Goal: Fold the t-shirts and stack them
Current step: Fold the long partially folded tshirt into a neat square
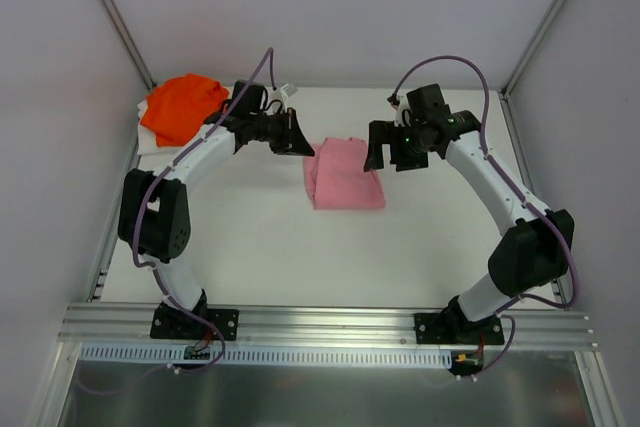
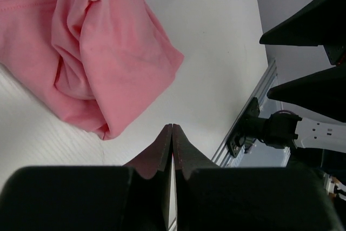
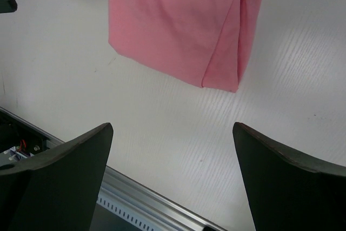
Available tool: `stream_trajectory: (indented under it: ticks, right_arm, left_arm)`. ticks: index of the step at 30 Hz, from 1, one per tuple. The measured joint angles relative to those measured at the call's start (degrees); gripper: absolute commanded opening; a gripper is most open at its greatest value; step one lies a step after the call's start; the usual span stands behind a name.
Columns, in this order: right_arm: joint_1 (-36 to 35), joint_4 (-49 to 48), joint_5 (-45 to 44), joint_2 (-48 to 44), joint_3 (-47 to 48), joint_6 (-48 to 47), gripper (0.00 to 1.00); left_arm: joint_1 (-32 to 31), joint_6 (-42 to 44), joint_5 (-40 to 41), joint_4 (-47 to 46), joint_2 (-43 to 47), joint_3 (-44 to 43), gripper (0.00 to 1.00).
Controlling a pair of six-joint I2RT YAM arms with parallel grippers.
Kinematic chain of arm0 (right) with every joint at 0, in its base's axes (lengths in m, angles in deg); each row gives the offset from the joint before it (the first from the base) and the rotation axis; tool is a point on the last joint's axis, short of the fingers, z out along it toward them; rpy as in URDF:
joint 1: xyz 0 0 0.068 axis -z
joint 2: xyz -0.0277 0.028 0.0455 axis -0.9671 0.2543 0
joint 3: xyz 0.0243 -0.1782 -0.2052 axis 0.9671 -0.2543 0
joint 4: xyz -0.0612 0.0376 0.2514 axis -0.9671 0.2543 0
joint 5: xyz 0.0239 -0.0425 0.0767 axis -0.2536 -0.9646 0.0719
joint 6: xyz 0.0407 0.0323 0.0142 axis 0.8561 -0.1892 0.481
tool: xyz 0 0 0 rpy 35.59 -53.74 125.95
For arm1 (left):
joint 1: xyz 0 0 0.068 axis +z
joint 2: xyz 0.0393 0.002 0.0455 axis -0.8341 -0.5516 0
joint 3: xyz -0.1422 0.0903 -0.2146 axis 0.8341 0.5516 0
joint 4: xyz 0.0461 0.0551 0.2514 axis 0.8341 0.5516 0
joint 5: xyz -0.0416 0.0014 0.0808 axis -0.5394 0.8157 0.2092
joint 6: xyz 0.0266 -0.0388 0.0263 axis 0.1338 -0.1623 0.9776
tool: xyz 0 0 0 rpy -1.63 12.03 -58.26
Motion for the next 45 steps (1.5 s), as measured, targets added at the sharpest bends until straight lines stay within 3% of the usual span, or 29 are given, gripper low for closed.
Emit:
stream_trajectory:
  ticks: [14,25,35,45]
  right_arm:
    - [-0.02,-1.64,0.61,0.02,-0.94,0.26,1.00]
    - [-0.04,-2.14,3.48,0.02,-0.98,0.68,1.00]
    - [-0.04,-1.73,4.94,0.04,-1.29,0.52,0.99]
    - [-0.04,-1.14,5.05,0.04,-1.29,0.42,0.99]
  left_arm:
    - [-4.50,-3.28,-1.46,-2.19,-13.27,-8.76,0.00]
    - [-4.87,-3.13,4.44,-1.73,-16.31,-10.91,0.00]
    - [-4.90,-3.48,6.75,-2.40,-23.47,-19.82,0.00]
    - [-5.27,-2.75,14.34,8.15,-32.28,-31.76,0.00]
